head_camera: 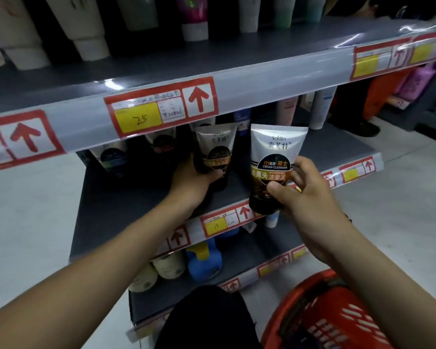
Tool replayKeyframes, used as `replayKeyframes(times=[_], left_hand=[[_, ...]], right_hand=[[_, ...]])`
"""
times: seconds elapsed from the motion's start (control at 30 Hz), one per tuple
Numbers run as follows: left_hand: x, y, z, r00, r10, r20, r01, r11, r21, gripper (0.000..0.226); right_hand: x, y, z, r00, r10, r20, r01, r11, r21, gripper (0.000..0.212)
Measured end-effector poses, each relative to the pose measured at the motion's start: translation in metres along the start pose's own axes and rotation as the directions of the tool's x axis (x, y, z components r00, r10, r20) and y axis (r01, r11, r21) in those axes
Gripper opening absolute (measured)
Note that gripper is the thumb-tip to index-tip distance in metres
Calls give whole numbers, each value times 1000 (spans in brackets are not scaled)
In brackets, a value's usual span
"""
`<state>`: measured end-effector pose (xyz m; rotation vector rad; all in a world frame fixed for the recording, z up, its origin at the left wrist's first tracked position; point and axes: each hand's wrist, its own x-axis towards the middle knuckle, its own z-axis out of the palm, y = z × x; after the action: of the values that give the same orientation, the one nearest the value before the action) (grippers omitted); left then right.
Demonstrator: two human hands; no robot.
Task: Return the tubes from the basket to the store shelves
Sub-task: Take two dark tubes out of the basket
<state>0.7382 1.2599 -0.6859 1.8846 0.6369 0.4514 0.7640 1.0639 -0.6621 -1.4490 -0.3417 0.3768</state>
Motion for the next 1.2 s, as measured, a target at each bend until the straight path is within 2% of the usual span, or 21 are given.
replayKeyframes(times=[0.13,0.37,0.5,0.57,0.67,0.77,1.0,1.07,1.13,1.2], left_hand=[[15,-8,4,998,-33,-60,34,999,10,68],[10,-6,-2,997,41,-61,-33,991,128,69],[-15,-9,-18,969,130,-209,-102,985,141,45],[-29,-12,-19,978,130,-166,-122,991,58,40],[-43,-15,-15,988,127,-90,-130,991,-30,46],[-49,-16,-9,992,113,-61,-117,991,-68,51],[-58,-15,-3,997,65,-51,-70,990,-120,46],[-60,-11,-5,995,51,-90,-61,991,-120,44],[-63,-7,-9,986,61,-158,-75,994,-85,41],[-71,2,-13,976,103,-192,-113,993,-40,36]], right_hand=[[14,4,2,999,-25,19,26,1000,-18,40],[43,19,15,994,-32,102,31,999,8,45],[60,30,31,982,-34,184,32,999,14,45],[64,35,38,974,-48,223,51,999,-9,46],[65,43,45,959,-66,276,86,995,-60,47],[65,48,46,953,-58,296,93,990,-106,48],[68,45,42,944,-25,330,107,967,-232,52],[64,40,42,954,-19,300,99,962,-253,60],[55,33,36,978,-42,202,98,955,-279,67],[40,20,27,995,-78,64,96,931,-351,61]])
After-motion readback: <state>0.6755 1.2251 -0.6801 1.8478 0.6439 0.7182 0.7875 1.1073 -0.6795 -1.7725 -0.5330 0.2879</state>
